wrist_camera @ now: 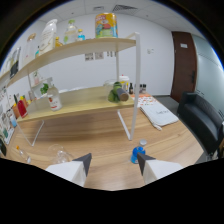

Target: Make me a cup of Mount Fuji.

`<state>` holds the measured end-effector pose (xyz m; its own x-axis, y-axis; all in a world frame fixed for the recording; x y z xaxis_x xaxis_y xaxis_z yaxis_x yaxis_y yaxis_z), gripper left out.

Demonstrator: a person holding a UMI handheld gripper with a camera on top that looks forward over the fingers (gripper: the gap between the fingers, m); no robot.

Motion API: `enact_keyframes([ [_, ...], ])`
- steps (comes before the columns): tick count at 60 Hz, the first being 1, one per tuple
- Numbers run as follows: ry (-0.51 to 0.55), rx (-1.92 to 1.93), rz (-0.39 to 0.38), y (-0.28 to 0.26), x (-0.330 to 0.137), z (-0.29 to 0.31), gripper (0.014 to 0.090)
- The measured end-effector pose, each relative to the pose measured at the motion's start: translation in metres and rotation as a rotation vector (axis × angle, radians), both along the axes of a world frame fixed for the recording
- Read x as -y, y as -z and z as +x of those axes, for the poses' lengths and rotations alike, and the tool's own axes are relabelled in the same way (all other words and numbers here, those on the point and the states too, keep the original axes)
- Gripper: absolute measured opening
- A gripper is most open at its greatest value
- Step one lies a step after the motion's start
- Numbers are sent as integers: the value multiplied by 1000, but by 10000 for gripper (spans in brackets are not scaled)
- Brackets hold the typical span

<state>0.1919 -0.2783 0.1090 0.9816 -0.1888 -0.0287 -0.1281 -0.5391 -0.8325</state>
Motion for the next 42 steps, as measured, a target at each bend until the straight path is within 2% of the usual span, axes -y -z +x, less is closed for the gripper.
enact_keyframes([
  [11, -25, -23, 23, -13, -4, -82, 849],
  [18, -34, -38, 0, -14, -12, -124, 850],
  [29, -40, 20, 2, -71, -24, -162, 863],
  [36, -53, 49, 99, -145, -33, -183, 866],
  [37, -58, 45, 113, -156, -35, -187, 827],
  [38, -60, 42, 128, -165, -36, -189, 864],
  [39, -62, 38, 142, -175, -38, -192, 824],
  [40, -65, 35, 154, -184, -40, -195, 861],
  [42, -73, 31, 183, -203, -44, -202, 864],
])
